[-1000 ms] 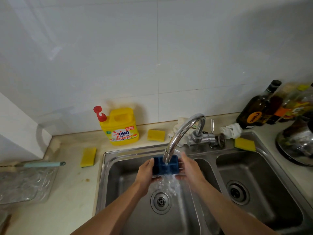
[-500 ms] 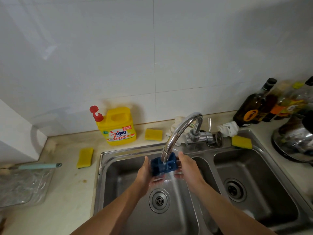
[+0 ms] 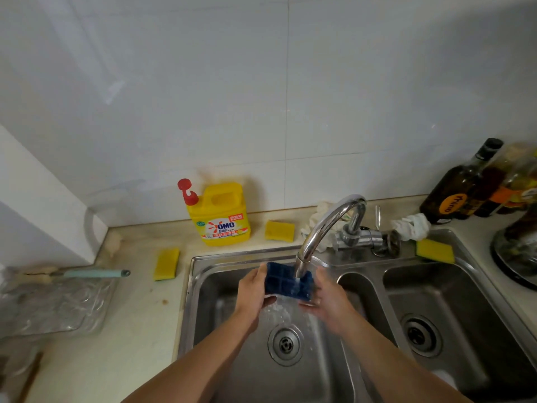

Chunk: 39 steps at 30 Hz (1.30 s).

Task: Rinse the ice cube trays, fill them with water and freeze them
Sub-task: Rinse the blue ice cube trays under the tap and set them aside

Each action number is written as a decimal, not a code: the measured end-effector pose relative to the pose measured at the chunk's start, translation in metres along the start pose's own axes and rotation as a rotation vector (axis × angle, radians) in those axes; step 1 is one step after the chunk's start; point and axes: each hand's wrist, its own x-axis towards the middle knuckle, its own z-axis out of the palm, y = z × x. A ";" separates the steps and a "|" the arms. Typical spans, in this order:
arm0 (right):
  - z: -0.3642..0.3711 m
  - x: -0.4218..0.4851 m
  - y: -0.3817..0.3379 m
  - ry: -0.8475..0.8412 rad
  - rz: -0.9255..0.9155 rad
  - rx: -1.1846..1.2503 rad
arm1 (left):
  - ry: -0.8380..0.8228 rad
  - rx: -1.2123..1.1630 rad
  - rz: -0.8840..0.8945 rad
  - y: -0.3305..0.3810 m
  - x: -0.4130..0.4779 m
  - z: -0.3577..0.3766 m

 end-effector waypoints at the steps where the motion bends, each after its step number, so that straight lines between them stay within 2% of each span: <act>1: 0.004 0.001 -0.001 -0.007 -0.015 -0.011 | 0.018 -0.008 0.009 0.002 0.001 -0.005; 5: 0.010 -0.001 -0.008 -0.019 -0.049 -0.026 | 0.031 -0.043 -0.013 0.006 0.003 -0.010; 9: 0.001 -0.008 -0.013 0.010 -0.075 -0.055 | -0.043 -0.059 -0.029 -0.002 0.000 -0.001; 16: -0.028 -0.020 -0.026 0.203 -0.173 -0.150 | -0.212 -0.091 -0.177 -0.012 -0.002 0.035; 20: -0.046 -0.023 -0.021 0.297 -0.226 -0.169 | -0.333 -0.059 -0.172 -0.015 -0.002 0.049; 22: -0.051 -0.024 -0.015 0.314 -0.186 -0.204 | -0.369 -0.006 -0.142 -0.018 -0.004 0.050; 24: -0.053 -0.024 -0.005 0.277 -0.055 -0.178 | -0.381 0.060 -0.092 -0.022 -0.007 0.047; 27: -0.053 -0.028 0.011 0.097 0.118 -0.127 | -0.373 0.104 -0.062 -0.024 -0.012 0.033; 33: -0.038 -0.033 0.032 -0.164 0.246 -0.097 | -0.408 0.173 -0.068 -0.035 -0.009 -0.006; 36: -0.031 -0.032 0.044 -0.165 0.266 -0.101 | -0.437 0.220 -0.041 -0.043 -0.009 -0.017; 37: -0.030 -0.030 0.050 -0.128 0.236 -0.158 | -0.445 0.326 0.008 -0.047 -0.007 -0.018; 39: -0.031 -0.025 0.061 0.019 0.097 -0.432 | -0.391 0.645 0.114 -0.059 0.000 -0.017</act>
